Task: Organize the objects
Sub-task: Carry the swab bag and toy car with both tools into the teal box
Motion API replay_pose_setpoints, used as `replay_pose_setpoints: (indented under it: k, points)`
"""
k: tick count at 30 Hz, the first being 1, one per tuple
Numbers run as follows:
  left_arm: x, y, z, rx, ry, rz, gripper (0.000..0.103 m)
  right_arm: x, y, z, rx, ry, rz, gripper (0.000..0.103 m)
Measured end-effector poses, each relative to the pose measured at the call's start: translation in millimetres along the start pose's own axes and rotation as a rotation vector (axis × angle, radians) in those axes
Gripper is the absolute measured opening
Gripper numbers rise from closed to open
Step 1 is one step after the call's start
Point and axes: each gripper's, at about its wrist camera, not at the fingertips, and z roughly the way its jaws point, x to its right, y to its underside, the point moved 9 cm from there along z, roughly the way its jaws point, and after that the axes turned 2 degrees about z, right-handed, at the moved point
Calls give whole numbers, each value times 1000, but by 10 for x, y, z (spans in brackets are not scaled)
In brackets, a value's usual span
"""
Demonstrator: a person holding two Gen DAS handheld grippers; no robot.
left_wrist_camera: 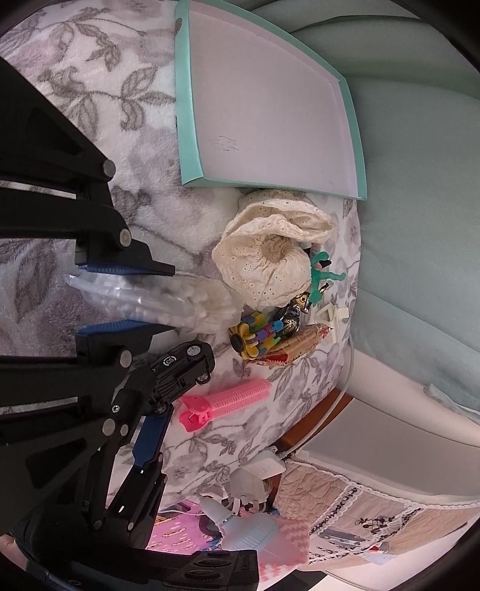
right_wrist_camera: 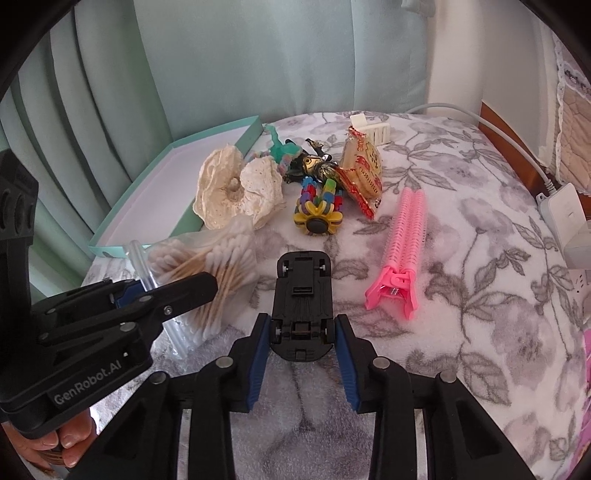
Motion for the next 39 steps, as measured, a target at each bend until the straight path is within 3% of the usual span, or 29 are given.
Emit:
replay_pose_setpoints:
  k: [14, 26, 33, 39]
  points:
    - [-163, -302, -589, 139, -16, -44, 21, -156, -293, -394, 99, 11, -51, 37]
    - [-909, -718, -1120, 261, -140, -102, 21, -870, -1041, -633, 232, -40, -202, 37]
    - [-1489, -892, -1287, 290, -215, -150, 21, -1468, -1418, -492, 256, -92, -290, 37]
    - [-1885, -860, -1171, 256, -227, -219, 21, -1875, -1488, -65, 180, -120, -344, 37]
